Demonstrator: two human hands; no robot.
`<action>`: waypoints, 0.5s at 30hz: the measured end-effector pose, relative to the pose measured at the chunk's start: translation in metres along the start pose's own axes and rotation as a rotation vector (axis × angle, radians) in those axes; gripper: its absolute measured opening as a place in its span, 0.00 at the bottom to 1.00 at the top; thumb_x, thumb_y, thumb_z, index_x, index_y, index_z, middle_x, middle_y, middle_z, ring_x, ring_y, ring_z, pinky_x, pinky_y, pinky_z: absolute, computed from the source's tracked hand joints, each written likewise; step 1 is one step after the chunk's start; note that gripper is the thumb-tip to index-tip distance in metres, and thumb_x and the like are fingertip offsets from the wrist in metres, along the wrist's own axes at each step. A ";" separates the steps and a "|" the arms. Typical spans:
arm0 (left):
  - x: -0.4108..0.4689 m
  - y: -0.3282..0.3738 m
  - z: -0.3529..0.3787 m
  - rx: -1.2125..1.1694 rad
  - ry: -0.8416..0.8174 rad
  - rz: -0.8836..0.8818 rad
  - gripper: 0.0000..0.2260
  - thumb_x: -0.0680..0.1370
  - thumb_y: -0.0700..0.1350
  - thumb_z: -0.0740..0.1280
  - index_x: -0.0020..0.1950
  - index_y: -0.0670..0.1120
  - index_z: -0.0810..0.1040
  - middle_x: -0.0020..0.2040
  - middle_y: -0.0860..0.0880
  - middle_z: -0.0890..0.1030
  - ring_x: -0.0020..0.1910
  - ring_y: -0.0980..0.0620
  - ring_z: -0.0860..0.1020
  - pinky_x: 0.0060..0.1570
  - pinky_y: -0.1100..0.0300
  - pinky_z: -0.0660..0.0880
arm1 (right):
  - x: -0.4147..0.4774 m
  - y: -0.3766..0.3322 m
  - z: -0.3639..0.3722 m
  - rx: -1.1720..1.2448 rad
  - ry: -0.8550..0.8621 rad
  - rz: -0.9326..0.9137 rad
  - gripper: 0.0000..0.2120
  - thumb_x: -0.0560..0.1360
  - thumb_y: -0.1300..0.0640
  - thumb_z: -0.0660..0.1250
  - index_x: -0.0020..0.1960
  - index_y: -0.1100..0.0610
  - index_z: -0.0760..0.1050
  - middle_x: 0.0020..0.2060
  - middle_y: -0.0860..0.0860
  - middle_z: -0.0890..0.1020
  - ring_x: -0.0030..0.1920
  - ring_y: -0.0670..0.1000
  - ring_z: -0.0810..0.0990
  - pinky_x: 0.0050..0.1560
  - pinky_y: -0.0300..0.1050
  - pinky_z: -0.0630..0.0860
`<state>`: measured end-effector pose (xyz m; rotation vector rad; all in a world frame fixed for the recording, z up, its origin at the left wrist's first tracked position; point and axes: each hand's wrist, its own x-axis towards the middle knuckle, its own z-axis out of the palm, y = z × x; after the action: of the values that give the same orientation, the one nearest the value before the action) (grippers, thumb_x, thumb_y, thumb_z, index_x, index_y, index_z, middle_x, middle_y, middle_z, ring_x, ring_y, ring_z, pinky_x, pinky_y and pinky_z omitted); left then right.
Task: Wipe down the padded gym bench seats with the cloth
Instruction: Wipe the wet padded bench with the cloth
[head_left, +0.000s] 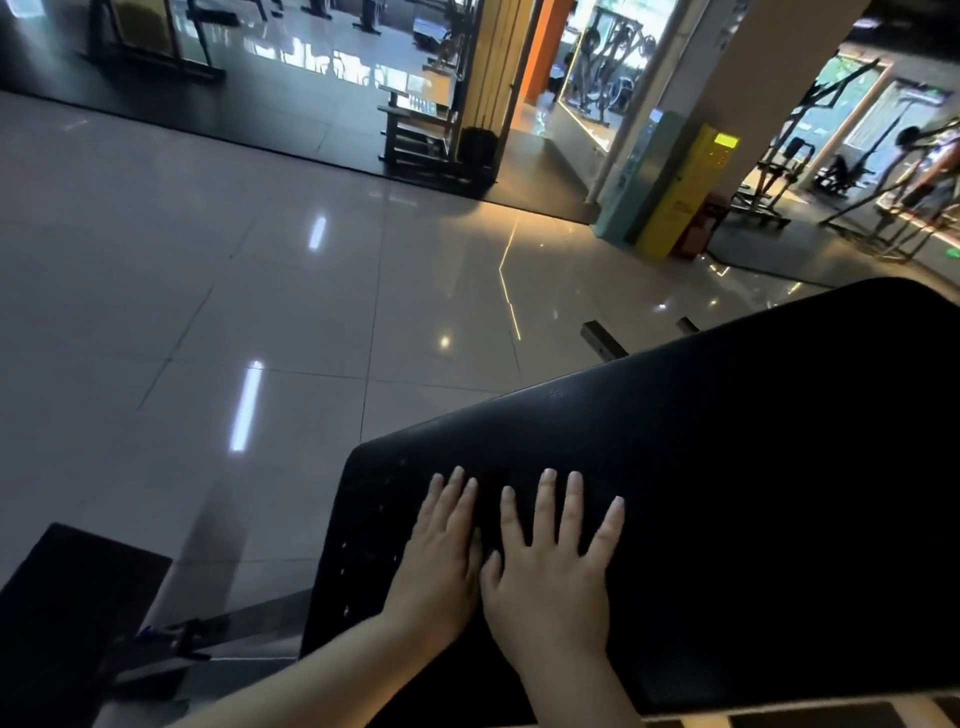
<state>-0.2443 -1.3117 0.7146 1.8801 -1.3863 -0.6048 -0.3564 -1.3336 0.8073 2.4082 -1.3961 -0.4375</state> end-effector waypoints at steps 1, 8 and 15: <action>-0.008 -0.002 -0.002 -0.041 -0.028 0.026 0.24 0.85 0.51 0.51 0.80 0.56 0.45 0.79 0.62 0.38 0.75 0.66 0.30 0.77 0.61 0.38 | 0.001 -0.005 0.003 0.022 0.017 0.001 0.31 0.82 0.41 0.41 0.81 0.50 0.40 0.78 0.66 0.38 0.78 0.69 0.34 0.69 0.79 0.35; 0.006 -0.050 -0.023 0.087 -0.083 0.089 0.26 0.82 0.58 0.43 0.80 0.58 0.44 0.79 0.61 0.38 0.76 0.63 0.32 0.78 0.55 0.38 | 0.007 -0.007 0.014 0.151 0.128 0.019 0.33 0.76 0.37 0.54 0.74 0.54 0.71 0.75 0.66 0.65 0.77 0.66 0.61 0.71 0.79 0.51; 0.025 -0.043 -0.032 -0.061 -0.134 -0.001 0.26 0.86 0.51 0.50 0.81 0.56 0.41 0.80 0.60 0.36 0.76 0.59 0.29 0.78 0.55 0.36 | 0.015 -0.020 0.022 0.080 0.149 0.118 0.33 0.73 0.38 0.57 0.74 0.51 0.71 0.76 0.64 0.64 0.78 0.65 0.61 0.70 0.80 0.51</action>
<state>-0.1872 -1.3194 0.7028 1.8207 -1.4348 -0.7767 -0.3427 -1.3395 0.7779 2.3502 -1.5047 -0.1720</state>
